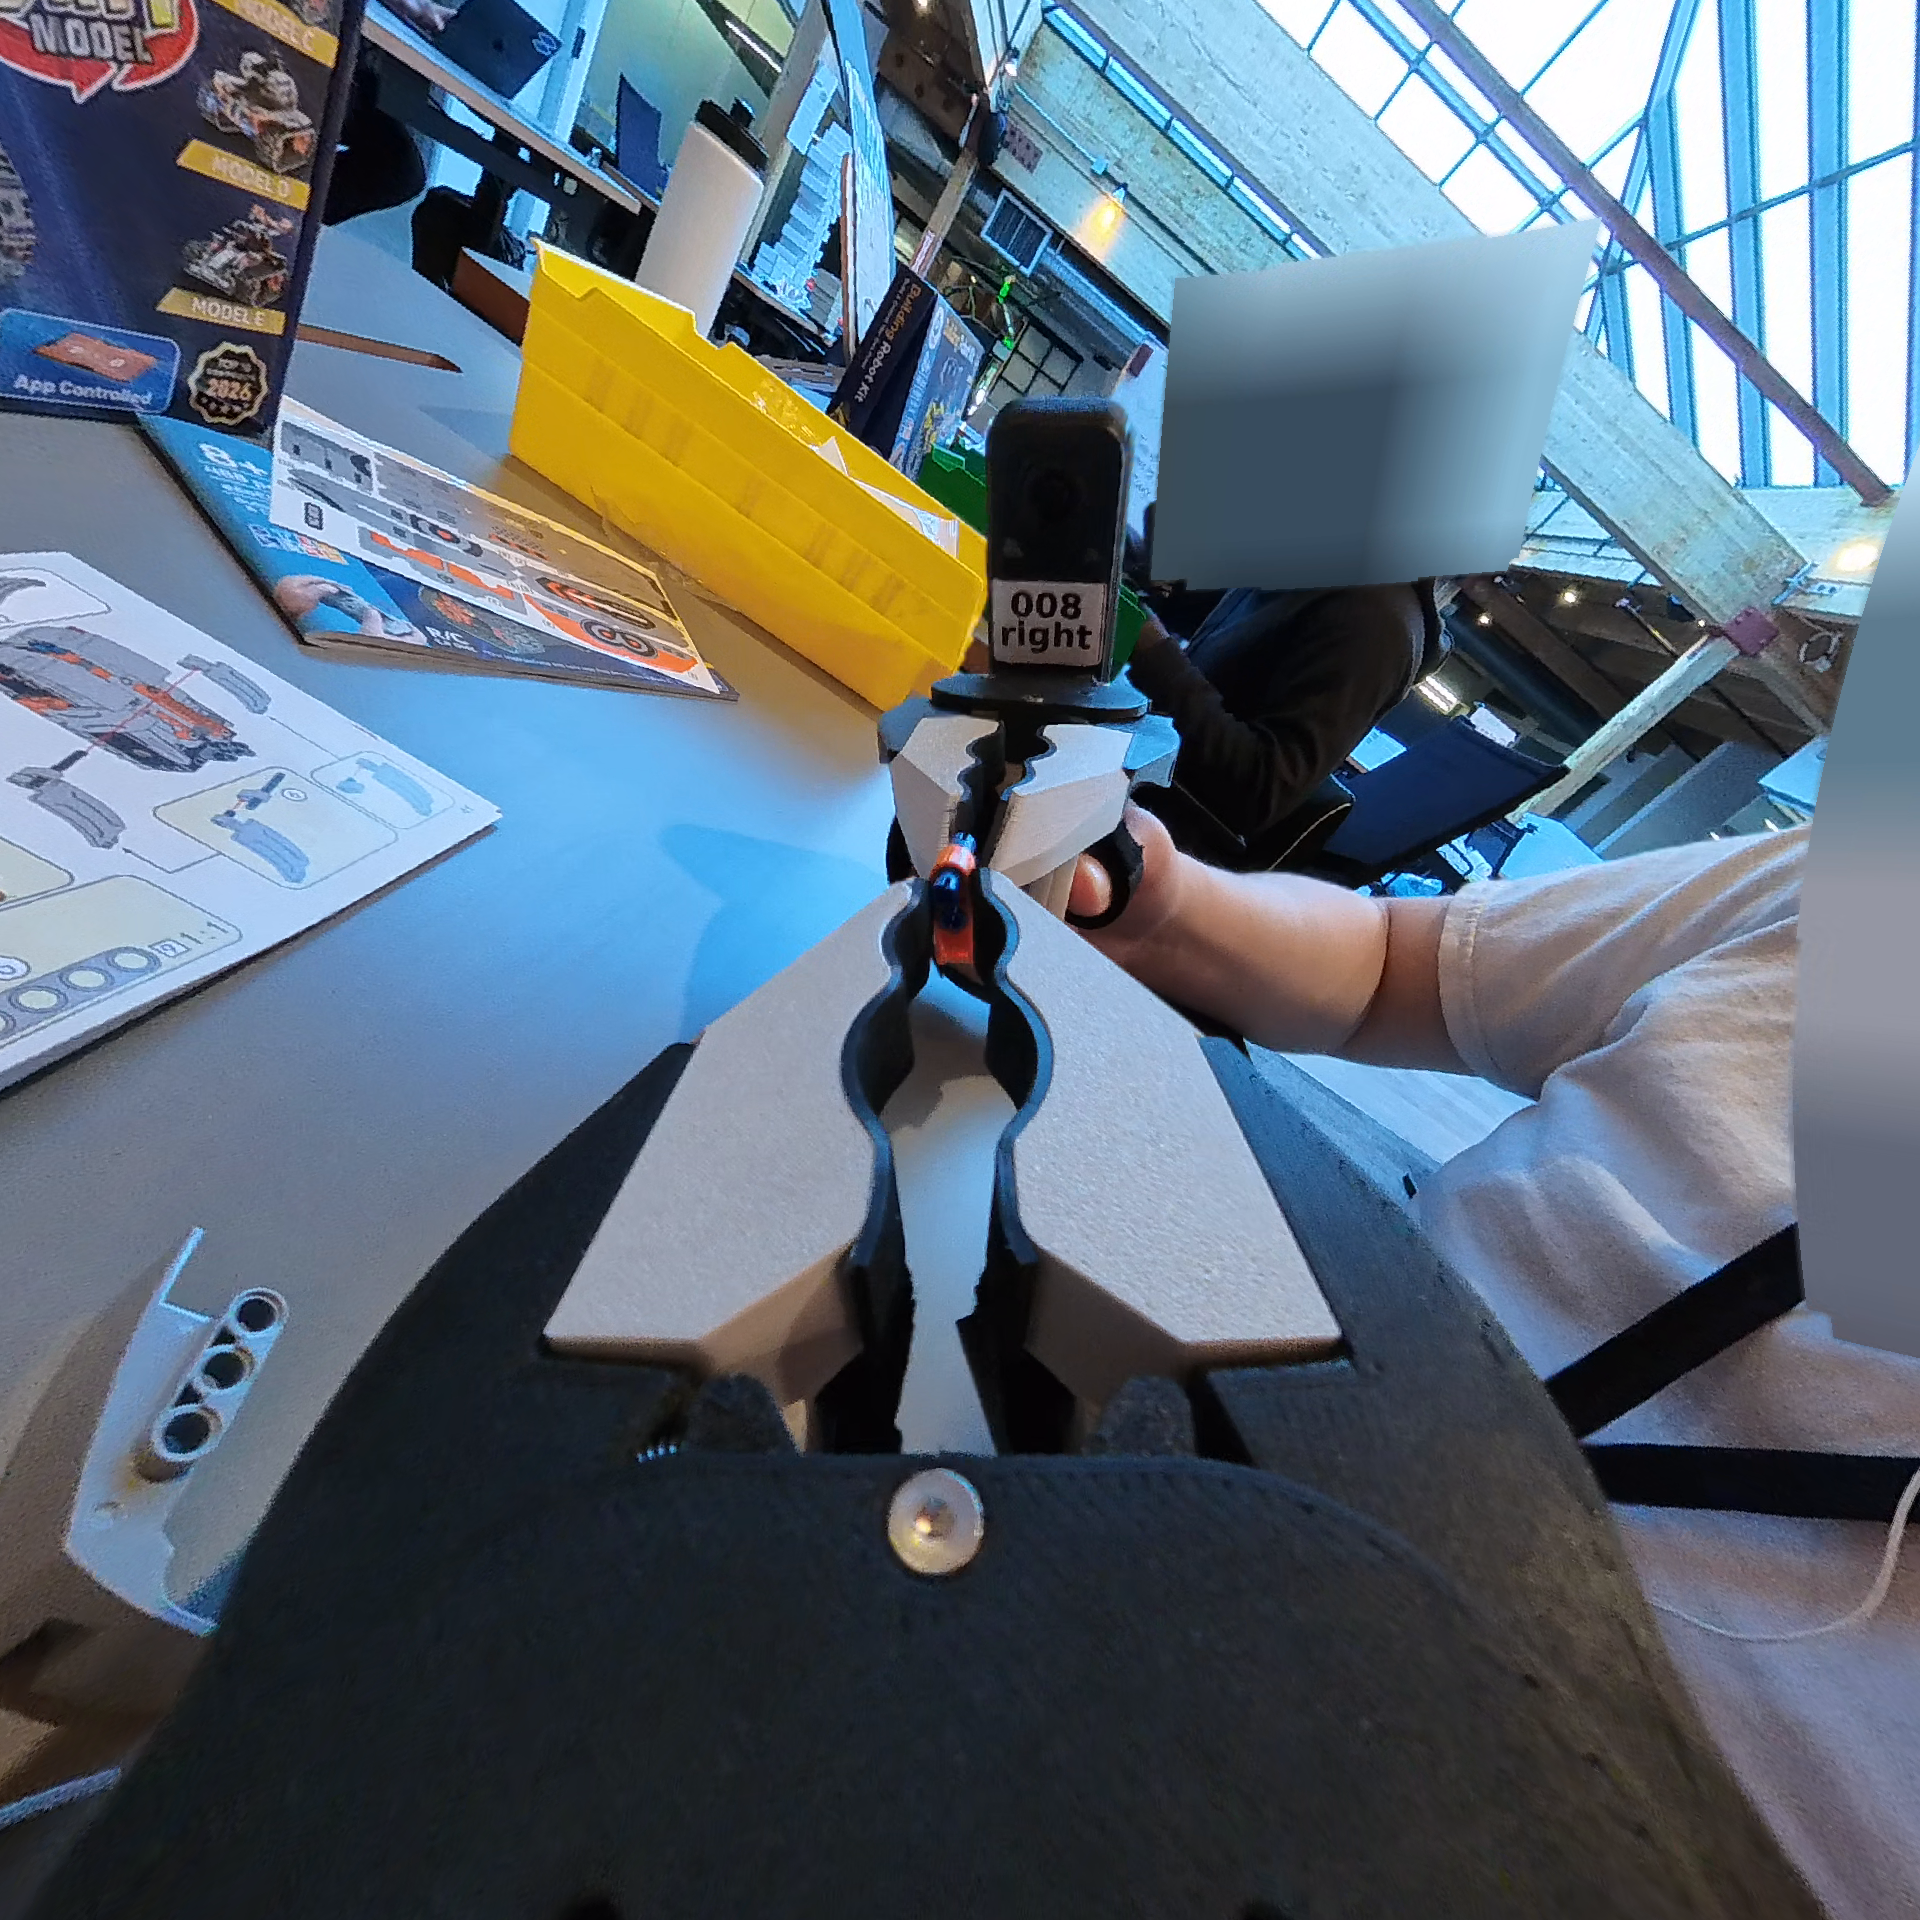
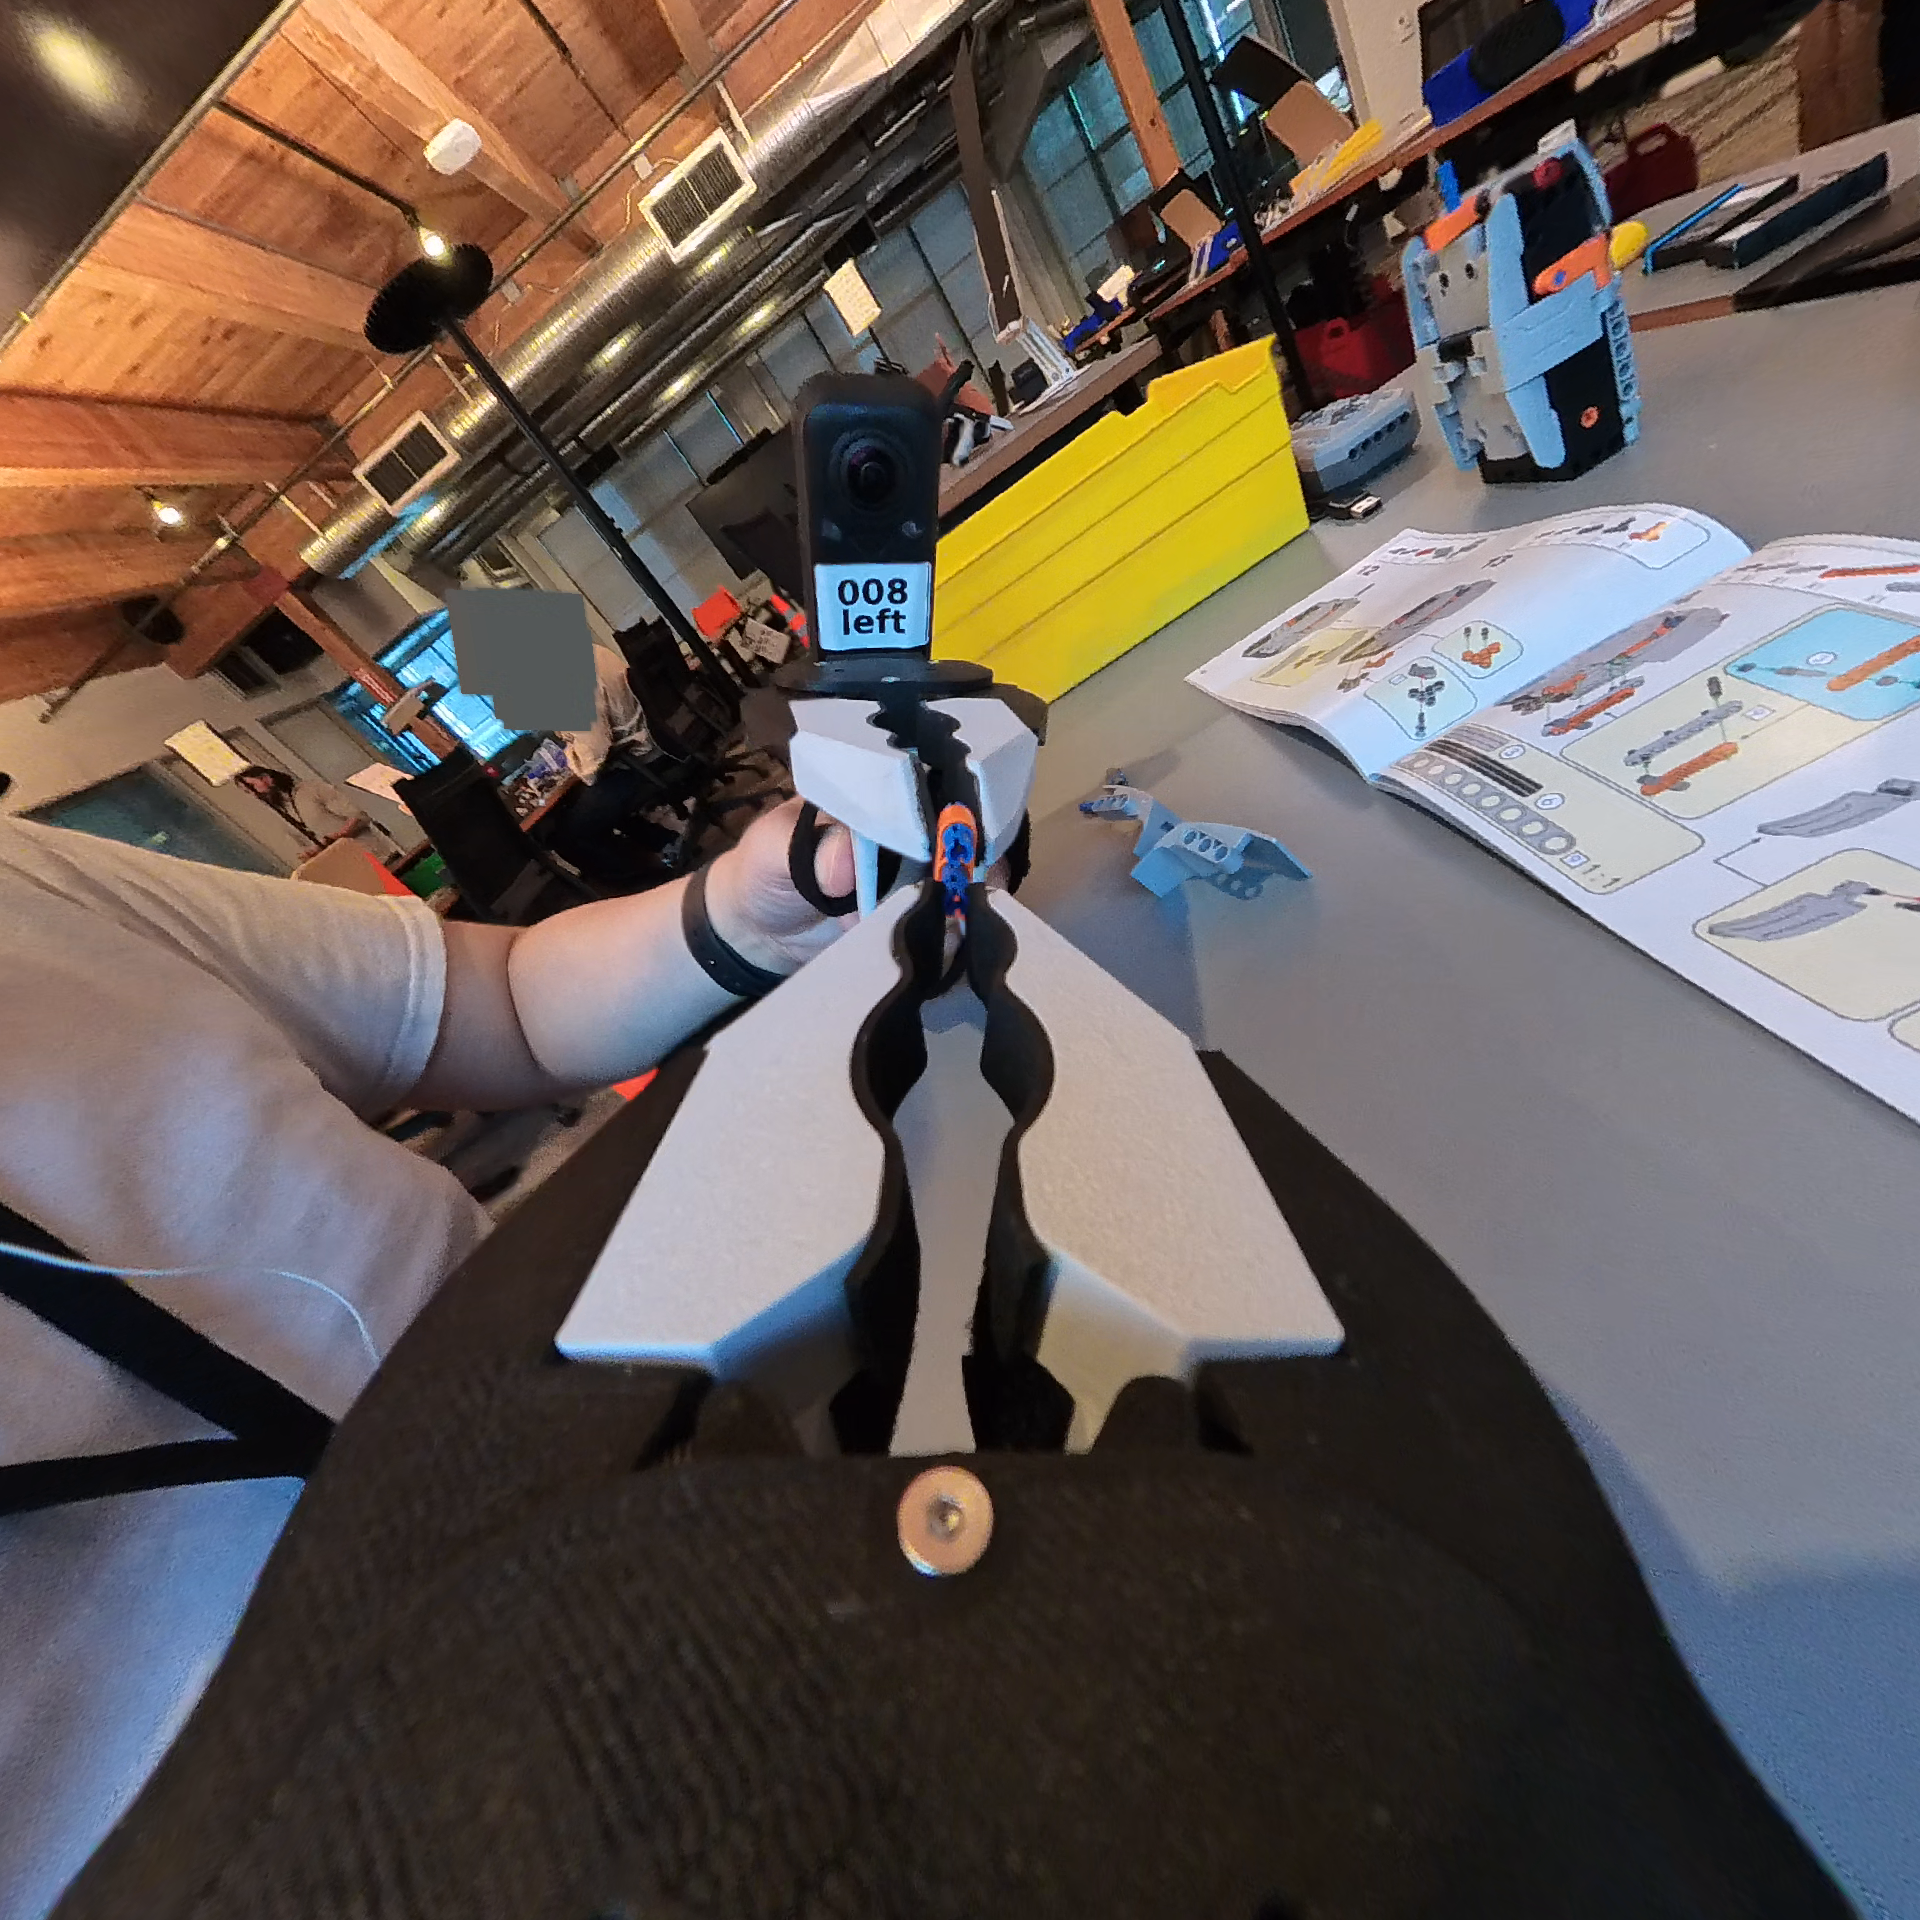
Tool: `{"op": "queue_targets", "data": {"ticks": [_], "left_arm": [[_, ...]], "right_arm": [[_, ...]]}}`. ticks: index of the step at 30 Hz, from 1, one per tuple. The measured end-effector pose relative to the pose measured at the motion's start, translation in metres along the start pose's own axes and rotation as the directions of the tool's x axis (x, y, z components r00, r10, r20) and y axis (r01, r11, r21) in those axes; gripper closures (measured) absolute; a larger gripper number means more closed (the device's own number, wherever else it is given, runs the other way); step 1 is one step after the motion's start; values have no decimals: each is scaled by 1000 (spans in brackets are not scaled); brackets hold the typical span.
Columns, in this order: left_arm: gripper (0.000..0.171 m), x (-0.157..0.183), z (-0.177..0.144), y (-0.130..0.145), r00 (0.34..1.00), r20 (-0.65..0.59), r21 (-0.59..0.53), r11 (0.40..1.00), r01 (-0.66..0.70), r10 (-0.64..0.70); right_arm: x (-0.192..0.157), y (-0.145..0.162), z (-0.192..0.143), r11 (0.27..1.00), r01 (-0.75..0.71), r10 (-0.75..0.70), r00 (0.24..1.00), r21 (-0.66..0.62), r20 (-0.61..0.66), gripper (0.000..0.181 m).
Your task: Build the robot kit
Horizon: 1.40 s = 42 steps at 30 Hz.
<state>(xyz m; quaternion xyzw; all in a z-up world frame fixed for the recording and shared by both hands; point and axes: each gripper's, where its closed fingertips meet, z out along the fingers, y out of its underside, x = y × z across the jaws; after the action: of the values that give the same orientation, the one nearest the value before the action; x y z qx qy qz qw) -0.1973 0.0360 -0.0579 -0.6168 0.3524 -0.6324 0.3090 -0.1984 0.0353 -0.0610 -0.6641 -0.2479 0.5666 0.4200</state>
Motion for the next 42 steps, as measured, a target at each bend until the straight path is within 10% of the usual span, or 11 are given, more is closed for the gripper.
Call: {"op": "queue_targets", "data": {"ticks": [6, 30, 38, 42], "left_arm": [[148, 5, 6, -10, 973, -95, 72, 973, 218, -210], [159, 15, -19, -44, 984, 131, 230, 962, -149, 121], [167, 17, -198, -143, 772, 622, 547, 631, -550, 133], [170, 4, -235, -146, 764, 643, 580, 620, -528, 49]], "right_arm": [[3, -4, -1, 992, -116, 113, 992, 50, 49, 178], [2, -26, -8, 940, -268, 234, 957, 211, 171, 178], [15, -34, -18, 918, -308, 277, 949, 250, 153, 178], [26, -30, -17, 923, -307, 286, 951, 233, 118, 178]]}}
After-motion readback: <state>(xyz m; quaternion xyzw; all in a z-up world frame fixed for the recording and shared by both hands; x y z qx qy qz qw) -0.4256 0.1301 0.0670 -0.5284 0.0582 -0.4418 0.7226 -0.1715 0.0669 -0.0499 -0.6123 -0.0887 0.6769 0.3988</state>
